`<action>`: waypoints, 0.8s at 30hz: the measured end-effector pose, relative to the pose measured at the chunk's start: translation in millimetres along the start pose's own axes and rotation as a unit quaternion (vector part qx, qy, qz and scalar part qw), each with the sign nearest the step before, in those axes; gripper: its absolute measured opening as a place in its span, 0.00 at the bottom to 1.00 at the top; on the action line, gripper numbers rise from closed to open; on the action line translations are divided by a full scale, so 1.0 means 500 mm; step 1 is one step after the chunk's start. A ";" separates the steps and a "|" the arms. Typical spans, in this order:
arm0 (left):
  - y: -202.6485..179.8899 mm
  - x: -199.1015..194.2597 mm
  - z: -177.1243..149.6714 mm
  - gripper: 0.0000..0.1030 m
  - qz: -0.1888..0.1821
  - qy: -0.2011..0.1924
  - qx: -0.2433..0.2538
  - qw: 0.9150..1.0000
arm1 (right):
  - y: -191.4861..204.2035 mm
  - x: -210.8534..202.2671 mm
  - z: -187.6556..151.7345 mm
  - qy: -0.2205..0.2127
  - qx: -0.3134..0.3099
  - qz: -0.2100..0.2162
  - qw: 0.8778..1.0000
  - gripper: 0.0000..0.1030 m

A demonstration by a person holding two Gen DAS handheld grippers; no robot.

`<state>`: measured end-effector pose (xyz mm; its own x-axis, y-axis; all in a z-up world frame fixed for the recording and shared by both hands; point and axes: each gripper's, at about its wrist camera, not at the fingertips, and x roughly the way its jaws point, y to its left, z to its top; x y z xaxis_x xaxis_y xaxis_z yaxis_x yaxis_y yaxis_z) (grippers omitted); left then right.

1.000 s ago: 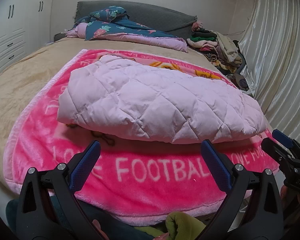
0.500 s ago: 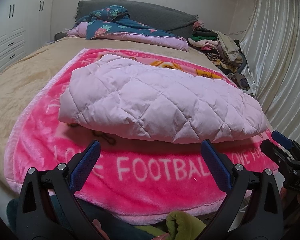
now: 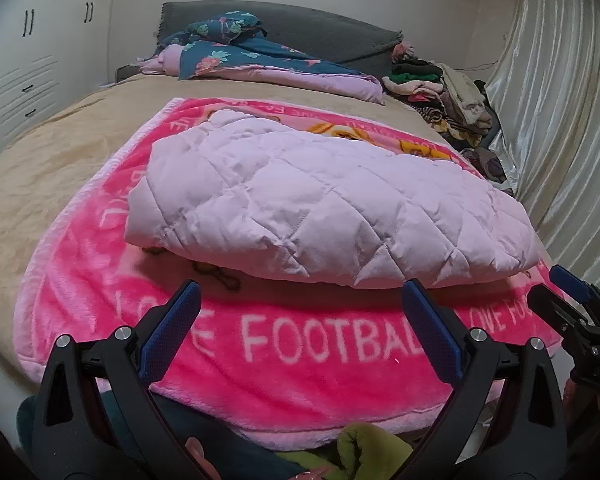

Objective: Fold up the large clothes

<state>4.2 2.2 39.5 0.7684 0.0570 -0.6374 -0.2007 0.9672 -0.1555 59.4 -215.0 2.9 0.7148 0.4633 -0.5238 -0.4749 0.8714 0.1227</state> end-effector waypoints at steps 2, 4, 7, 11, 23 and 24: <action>0.000 0.000 0.000 0.91 0.000 0.000 0.000 1.000 | 0.000 -0.001 0.000 0.000 0.001 0.001 1.000 0.96; 0.000 -0.001 0.000 0.91 0.001 -0.001 0.000 1.000 | 0.001 -0.001 0.000 -0.001 -0.001 -0.001 1.000 0.96; 0.000 -0.001 0.000 0.91 0.001 -0.002 -0.001 1.000 | 0.000 -0.001 -0.001 -0.001 -0.001 -0.001 1.000 0.96; 0.002 -0.002 0.000 0.91 0.003 -0.002 -0.002 1.000 | 0.000 -0.002 -0.001 0.000 -0.001 -0.002 1.000 0.96; 0.000 -0.004 0.002 0.91 0.001 -0.002 -0.004 1.000 | 0.002 -0.005 -0.002 -0.003 0.000 -0.007 1.000 0.96; 0.001 -0.005 0.002 0.91 0.001 -0.002 -0.005 1.000 | 0.002 -0.006 -0.002 -0.003 0.001 -0.007 1.000 0.96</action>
<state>3.1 2.7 41.8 0.7705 0.0593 -0.6347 -0.2073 0.9649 -0.1615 56.3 -215.7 3.8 0.7247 0.4513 -0.5207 -0.4637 0.8784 0.1160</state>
